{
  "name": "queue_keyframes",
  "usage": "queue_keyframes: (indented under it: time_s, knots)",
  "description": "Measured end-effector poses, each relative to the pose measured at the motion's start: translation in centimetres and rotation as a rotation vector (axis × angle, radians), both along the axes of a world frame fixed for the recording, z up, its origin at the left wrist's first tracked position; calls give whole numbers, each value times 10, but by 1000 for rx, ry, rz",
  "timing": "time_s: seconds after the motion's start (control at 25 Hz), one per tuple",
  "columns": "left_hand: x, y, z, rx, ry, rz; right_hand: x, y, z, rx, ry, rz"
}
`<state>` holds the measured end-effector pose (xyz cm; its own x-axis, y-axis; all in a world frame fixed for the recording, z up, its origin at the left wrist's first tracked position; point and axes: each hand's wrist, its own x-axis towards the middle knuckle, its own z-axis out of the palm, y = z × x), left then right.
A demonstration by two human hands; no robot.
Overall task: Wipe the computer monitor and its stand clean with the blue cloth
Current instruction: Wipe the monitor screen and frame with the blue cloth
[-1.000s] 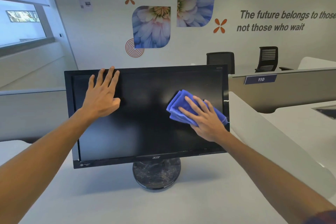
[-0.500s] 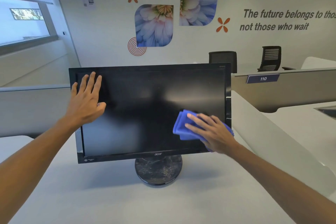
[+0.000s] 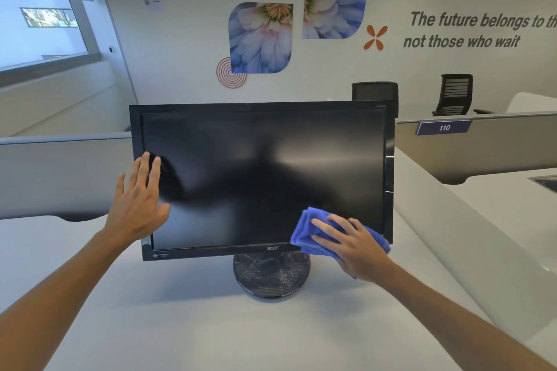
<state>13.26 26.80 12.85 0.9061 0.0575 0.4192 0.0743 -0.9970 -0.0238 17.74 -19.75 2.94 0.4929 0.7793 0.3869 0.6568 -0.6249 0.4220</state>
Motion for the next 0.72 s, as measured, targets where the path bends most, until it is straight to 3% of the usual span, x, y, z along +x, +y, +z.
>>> queue_keyframes:
  time_s: [0.28,0.52,0.72]
  knots:
    - [-14,2,-25,-3,5,-3,24,-30,56,317,-68,-298]
    - [-27,3,-46,-65,-14,-22,-19,-5,-15,319,64,-290]
    - [-42,13,-58,-124,14,-101,-51,44,-25,577,152,-259]
